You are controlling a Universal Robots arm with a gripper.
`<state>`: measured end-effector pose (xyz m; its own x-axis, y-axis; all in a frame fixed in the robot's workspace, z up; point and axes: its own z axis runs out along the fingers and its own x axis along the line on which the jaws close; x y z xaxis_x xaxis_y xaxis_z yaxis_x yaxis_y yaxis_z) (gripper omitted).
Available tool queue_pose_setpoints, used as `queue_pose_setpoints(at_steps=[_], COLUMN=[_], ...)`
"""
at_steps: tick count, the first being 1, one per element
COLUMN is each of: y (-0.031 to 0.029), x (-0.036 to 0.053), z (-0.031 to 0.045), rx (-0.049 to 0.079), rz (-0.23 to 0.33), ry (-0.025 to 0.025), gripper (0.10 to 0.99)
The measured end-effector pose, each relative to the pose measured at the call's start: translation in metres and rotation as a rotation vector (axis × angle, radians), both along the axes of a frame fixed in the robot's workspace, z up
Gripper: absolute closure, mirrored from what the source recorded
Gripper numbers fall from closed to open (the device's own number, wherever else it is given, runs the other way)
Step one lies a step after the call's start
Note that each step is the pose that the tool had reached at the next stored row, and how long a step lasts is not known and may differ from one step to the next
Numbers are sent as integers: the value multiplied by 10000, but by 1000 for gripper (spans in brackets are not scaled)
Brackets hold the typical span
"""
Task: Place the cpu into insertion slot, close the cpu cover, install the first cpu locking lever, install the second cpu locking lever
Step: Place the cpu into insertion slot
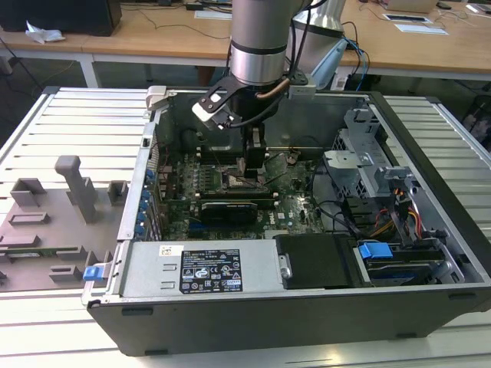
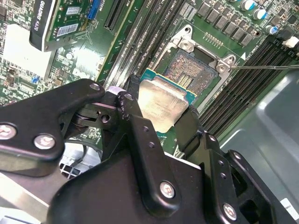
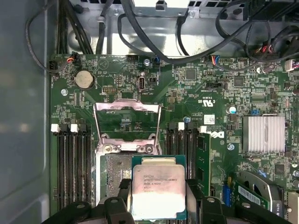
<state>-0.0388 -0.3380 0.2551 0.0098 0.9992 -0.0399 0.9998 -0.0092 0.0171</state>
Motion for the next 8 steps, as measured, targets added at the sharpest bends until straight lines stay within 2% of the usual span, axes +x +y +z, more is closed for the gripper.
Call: queue_pose_setpoints(at_steps=[8], y=[0], x=[0], z=[0], rx=[-8], rz=[-326], ry=[1], gripper=[545])
